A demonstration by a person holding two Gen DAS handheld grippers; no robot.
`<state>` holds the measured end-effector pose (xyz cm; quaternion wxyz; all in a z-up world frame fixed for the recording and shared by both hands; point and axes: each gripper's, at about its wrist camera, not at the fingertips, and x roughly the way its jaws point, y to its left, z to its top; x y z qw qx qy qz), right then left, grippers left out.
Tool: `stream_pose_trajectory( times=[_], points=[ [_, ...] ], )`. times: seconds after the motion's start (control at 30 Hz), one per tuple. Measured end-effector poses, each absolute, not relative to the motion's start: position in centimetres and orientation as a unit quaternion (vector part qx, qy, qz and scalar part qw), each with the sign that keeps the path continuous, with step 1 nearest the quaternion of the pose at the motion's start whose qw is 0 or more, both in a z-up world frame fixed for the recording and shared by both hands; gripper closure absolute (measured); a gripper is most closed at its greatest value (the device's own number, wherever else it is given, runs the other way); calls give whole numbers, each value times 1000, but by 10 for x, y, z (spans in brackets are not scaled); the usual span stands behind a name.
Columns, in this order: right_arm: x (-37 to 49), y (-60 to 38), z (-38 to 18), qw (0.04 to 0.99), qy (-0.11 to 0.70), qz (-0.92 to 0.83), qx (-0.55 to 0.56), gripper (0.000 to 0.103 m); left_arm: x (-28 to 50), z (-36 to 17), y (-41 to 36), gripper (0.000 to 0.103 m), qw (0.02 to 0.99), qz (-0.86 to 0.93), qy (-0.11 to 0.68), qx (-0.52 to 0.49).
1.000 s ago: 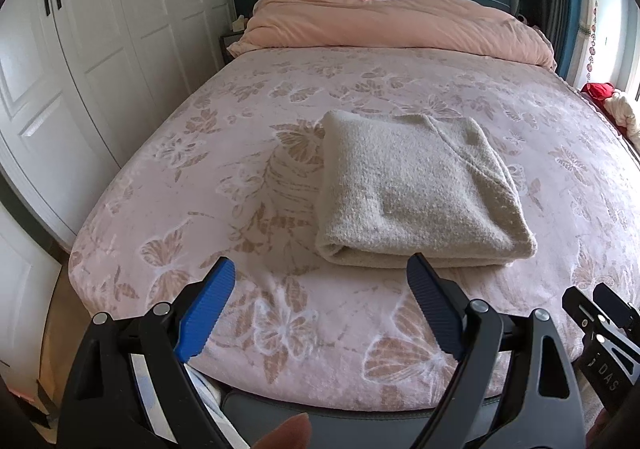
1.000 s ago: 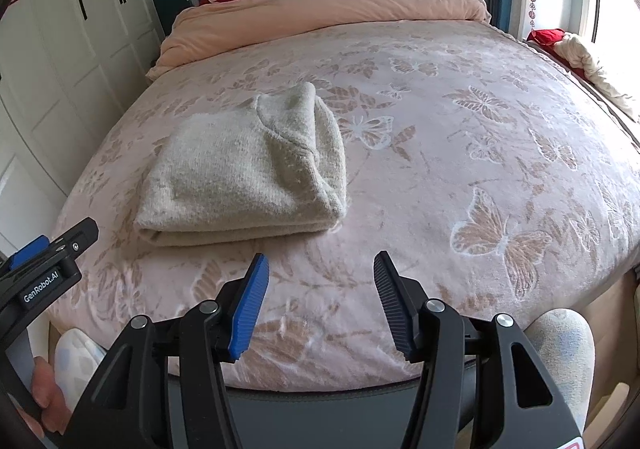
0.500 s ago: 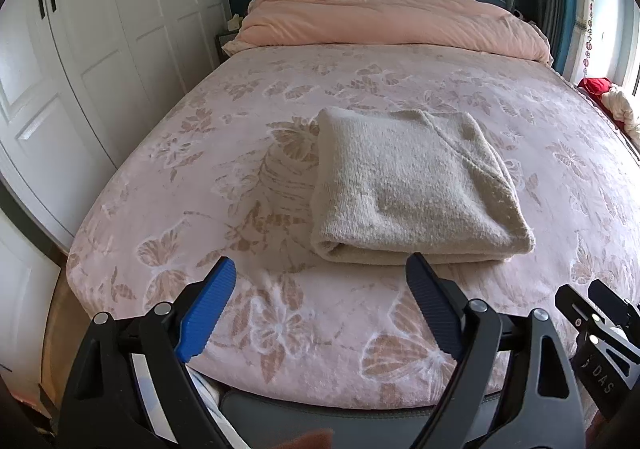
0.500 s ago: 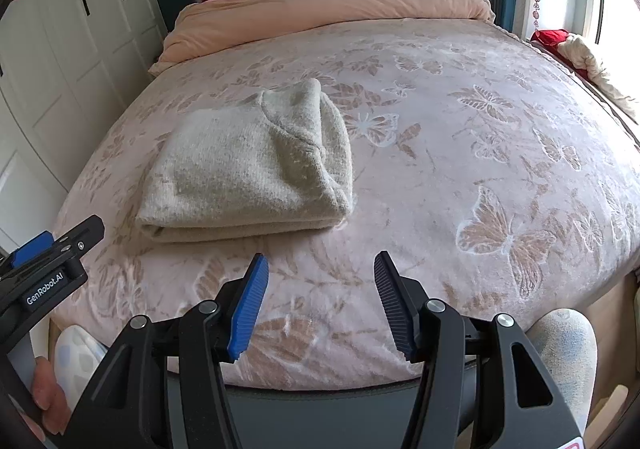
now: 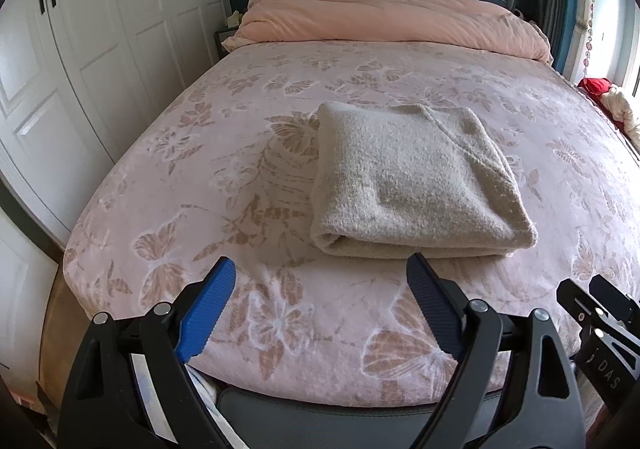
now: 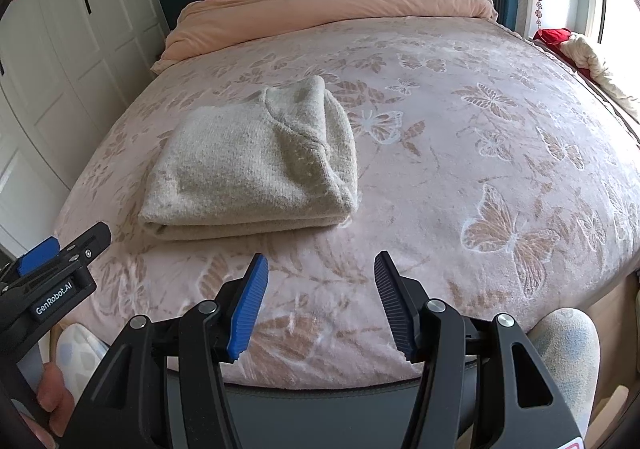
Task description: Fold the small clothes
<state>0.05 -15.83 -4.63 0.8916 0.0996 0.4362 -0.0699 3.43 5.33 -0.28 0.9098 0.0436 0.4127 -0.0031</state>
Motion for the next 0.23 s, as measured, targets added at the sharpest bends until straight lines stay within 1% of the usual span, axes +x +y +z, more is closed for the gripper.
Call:
stream_pose_trajectory(
  times=[0.13,0.23],
  points=[
    [1,-157,-46,892,437,-67,97,47,33,-2,53,18,910,-8,412,37],
    [2,-157,-46,892,436,-68,97,45,32,-2,51,18,911,-8,411,37]
  ],
)
